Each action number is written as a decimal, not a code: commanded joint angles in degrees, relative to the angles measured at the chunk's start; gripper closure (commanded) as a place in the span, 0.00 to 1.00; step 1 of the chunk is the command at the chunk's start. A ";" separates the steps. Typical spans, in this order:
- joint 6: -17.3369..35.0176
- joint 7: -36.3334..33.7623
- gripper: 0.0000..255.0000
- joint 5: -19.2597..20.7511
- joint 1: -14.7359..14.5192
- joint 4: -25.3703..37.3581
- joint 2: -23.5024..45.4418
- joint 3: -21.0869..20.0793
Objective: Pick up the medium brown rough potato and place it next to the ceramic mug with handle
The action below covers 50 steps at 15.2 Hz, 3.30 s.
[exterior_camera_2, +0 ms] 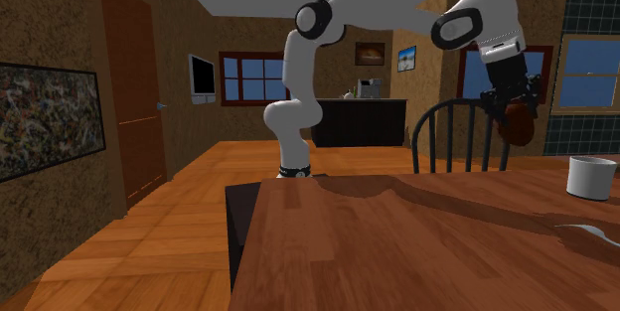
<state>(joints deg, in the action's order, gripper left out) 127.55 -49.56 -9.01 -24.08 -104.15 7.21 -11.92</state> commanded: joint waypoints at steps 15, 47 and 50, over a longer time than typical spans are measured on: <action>8.47 -5.19 1.00 2.88 -3.35 -1.76 6.10 -1.56; 20.85 -4.23 0.00 3.43 -3.87 -7.36 13.03 -1.28; 16.98 -3.45 0.00 2.23 -2.79 -8.44 8.10 -1.73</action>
<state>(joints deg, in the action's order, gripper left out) 145.70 -53.00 -6.44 -27.05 -111.93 17.14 -13.47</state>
